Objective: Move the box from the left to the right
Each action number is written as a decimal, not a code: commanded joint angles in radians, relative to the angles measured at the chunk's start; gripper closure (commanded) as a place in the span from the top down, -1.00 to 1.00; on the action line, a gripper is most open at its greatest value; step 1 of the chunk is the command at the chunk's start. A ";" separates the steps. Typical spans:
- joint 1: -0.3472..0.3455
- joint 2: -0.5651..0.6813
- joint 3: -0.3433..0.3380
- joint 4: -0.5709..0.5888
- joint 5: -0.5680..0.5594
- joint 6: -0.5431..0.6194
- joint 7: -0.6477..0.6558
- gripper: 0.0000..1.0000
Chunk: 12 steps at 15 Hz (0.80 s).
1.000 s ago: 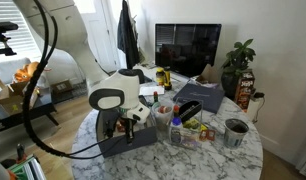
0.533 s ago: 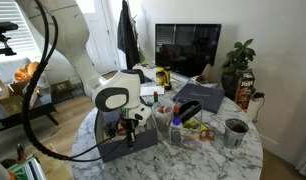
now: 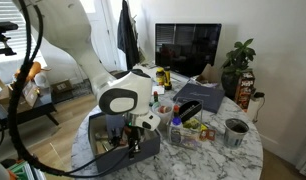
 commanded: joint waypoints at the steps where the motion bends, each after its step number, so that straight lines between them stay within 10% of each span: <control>1: -0.055 0.023 -0.025 0.013 0.010 -0.005 -0.014 -0.99; 7: -0.066 0.009 -0.017 0.013 0.042 -0.002 -0.001 -0.99; 12: 0.019 0.033 -0.149 0.064 -0.388 0.107 0.091 -0.99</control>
